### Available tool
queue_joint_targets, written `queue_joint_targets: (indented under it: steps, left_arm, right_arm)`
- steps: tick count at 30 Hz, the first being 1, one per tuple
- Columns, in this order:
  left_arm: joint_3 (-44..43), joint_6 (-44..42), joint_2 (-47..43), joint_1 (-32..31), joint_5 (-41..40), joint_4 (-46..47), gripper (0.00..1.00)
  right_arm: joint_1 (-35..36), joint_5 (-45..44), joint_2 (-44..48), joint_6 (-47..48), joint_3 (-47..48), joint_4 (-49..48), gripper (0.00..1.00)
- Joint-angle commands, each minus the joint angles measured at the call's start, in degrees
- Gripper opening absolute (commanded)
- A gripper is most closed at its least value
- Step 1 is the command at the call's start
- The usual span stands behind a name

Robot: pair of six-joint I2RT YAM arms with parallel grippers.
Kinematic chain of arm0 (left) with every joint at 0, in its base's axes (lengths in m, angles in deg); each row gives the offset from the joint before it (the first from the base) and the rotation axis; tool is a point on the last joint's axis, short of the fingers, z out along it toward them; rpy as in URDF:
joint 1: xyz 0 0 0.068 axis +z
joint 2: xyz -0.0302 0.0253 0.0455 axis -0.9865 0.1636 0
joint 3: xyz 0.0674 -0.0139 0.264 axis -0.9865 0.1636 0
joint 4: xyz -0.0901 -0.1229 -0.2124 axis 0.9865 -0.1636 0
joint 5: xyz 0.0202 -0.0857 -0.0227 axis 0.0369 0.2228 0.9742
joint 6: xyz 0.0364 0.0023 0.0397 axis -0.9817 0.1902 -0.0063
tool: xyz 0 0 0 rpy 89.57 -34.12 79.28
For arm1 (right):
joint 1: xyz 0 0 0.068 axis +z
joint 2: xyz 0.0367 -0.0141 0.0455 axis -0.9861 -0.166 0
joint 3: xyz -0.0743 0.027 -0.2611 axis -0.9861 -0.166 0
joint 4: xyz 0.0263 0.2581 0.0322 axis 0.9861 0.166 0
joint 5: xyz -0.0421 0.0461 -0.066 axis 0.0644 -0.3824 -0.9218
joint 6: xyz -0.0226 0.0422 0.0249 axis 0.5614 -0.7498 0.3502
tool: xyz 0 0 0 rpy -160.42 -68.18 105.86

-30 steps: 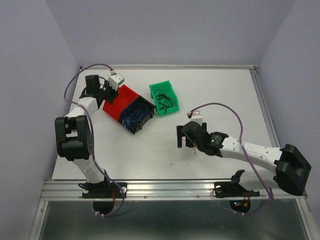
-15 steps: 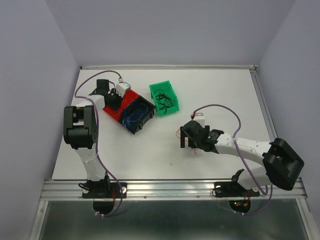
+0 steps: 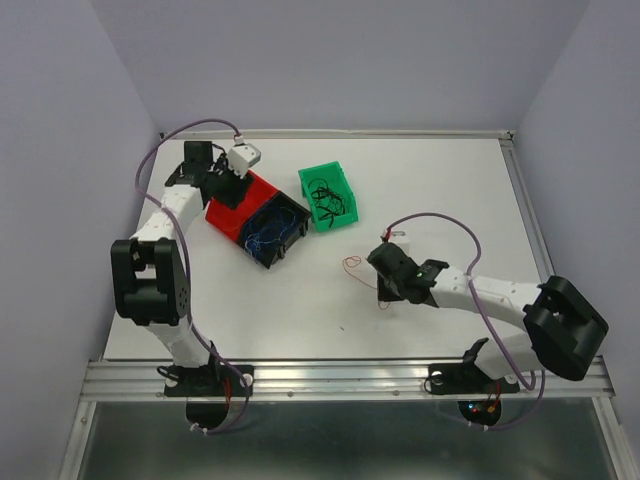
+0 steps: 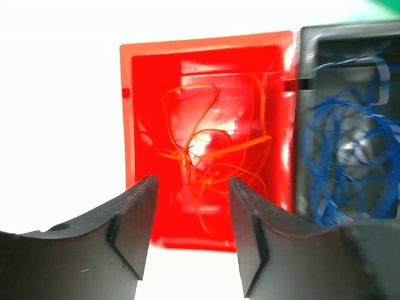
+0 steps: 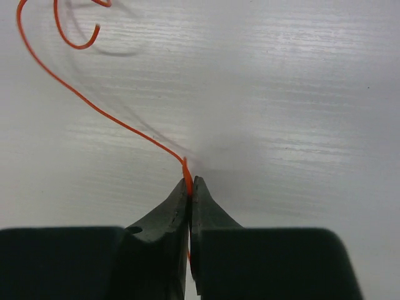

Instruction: Untangle the cables

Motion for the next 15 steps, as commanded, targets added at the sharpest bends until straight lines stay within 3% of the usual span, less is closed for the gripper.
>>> queue_joint_targets:
  steps: [1, 7, 12, 15]
  left_arm:
    - [-1.3, -0.9, -8.7, -0.4, -0.7, -4.1, 0.62]
    - [3.5, -4.2, -21.3, -3.5, 6.9, -7.0, 0.67]
    - [8.5, -1.2, -29.8, -14.6, 12.9, -4.4, 0.73]
    - [10.0, 0.5, -31.7, -18.0, 18.2, -0.7, 0.75]
  right_arm:
    - [-0.3, -0.2, 4.4, 2.3, 3.5, -0.5, 0.01]
    - [-0.2, 1.9, 7.1, 10.3, 8.7, -2.1, 0.00]
    - [-0.3, 4.7, 9.1, 15.6, 14.1, -2.6, 0.01]
    - [-0.2, 7.6, 9.6, 17.9, 17.8, -2.6, 0.01]
